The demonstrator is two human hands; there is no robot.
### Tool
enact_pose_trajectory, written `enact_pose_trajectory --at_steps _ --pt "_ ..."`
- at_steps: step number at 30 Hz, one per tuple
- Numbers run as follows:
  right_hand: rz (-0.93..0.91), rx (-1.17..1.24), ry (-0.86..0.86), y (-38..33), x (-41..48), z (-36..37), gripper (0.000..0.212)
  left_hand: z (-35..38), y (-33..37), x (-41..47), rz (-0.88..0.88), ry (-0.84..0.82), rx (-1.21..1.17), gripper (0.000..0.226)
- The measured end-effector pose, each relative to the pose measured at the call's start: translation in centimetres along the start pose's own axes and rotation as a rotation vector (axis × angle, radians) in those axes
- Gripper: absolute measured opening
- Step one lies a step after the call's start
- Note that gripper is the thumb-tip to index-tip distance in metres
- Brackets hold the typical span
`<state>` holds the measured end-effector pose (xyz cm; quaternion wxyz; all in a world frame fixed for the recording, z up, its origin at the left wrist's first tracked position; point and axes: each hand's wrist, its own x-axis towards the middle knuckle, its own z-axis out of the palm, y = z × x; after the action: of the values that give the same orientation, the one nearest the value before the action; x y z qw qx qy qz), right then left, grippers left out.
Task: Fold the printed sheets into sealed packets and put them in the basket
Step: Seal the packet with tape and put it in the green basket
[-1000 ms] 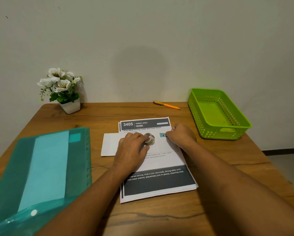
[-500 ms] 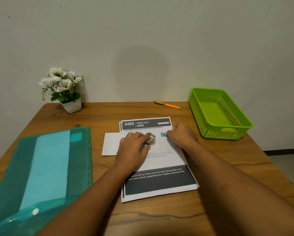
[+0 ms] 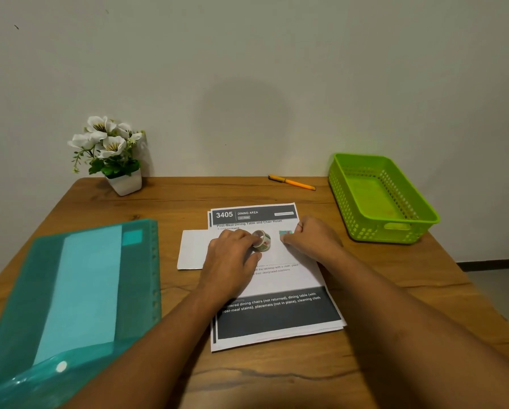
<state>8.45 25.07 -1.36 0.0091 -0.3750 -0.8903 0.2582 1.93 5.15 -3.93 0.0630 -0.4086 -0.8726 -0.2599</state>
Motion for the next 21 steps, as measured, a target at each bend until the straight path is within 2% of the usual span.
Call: enact_pose_trajectory --at_steps 7,10,12,14,18,21 --pt "0.025 -0.081 0.080 -0.5 -0.1 0.5 0.037 0.0 0.1 -0.1 -0.003 -0.009 -0.003 0.032" --pt "0.008 -0.025 0.050 0.3 0.3 0.2 0.020 0.0 0.1 -0.1 -0.006 -0.004 -0.008 0.033" --pt "-0.047 0.047 0.054 1.4 0.2 -0.1 0.010 0.0 0.0 0.0 -0.008 -0.007 -0.006 0.033" --pt "-0.136 0.093 0.103 2.3 -0.6 0.0 0.011 0.1 -0.1 -0.1 -0.015 -0.010 -0.012 0.033" --pt "-0.325 -0.024 0.301 3.3 -2.6 1.5 0.008 -0.4 0.3 0.6 -0.046 0.006 -0.067 0.029" --pt "-0.363 -0.046 0.332 3.4 -2.6 1.9 0.013 -1.4 0.2 2.9 -0.058 0.016 -0.115 0.027"
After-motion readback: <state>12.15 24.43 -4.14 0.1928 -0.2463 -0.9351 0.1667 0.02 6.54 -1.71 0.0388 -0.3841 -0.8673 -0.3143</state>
